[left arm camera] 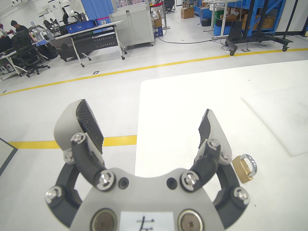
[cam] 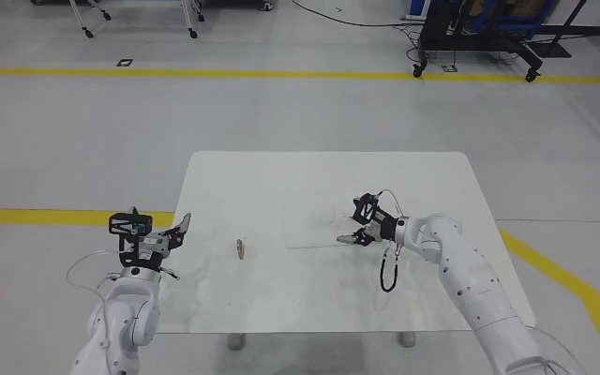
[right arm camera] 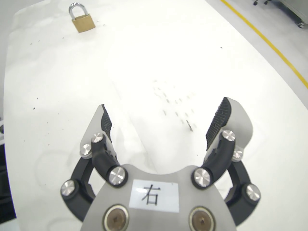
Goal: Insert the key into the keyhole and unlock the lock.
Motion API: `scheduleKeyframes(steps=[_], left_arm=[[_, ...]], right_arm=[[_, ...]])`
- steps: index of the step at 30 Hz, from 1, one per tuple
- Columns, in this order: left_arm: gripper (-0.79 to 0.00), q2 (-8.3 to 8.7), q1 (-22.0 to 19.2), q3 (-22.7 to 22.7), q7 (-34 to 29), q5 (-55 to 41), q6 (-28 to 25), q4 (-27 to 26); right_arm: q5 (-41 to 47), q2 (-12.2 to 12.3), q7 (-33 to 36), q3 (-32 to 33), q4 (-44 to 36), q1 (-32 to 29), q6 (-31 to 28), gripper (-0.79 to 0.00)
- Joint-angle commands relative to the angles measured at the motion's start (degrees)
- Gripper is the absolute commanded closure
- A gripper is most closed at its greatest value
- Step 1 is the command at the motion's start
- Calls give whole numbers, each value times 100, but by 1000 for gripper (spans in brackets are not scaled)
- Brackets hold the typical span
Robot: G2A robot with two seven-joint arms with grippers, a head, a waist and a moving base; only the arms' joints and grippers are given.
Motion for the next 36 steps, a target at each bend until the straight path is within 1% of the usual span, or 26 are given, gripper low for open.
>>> scheduleKeyframes(steps=[1,2,4,6,11,14,17,18,19,20,21,30,36], left_arm=[[-785,0,0,0,0,0,0,0],[-785,0,0,0,0,0,0,0],[-785,0,0,0,0,0,0,0],[-785,0,0,0,0,0,0,0],[-785,0,0,0,0,0,0,0],[-785,0,0,0,0,0,0,0],[-785,0,0,0,0,0,0,0],[-785,0,0,0,0,0,0,0],[-785,0,0,0,0,0,0,0],[-785,0,0,0,0,0,0,0],[-785,0,0,0,0,0,0,0],[-785,0,0,0,0,0,0,0],[-785,0,0,0,0,0,0,0]], right_arm=[[-234,5,33,-86,252,206,-127,-419],[-374,0,93,-135,342,298,-31,-385],[-546,-20,141,-255,514,440,82,-354],[-645,-42,175,-342,685,565,241,-342],[-807,-89,136,-569,940,809,309,-308],[-822,-118,124,-670,1081,916,364,-268],[-901,-152,301,-777,1233,1030,555,-240],[-882,-169,326,-819,1262,1058,577,-215],[-859,-181,327,-847,1294,1085,585,-160],[-839,-189,314,-868,1323,1109,589,-46],[-822,-193,286,-879,1347,1127,577,0],[-1043,-123,73,-873,1232,1073,515,0],[-1297,49,-356,-601,668,732,427,0]])
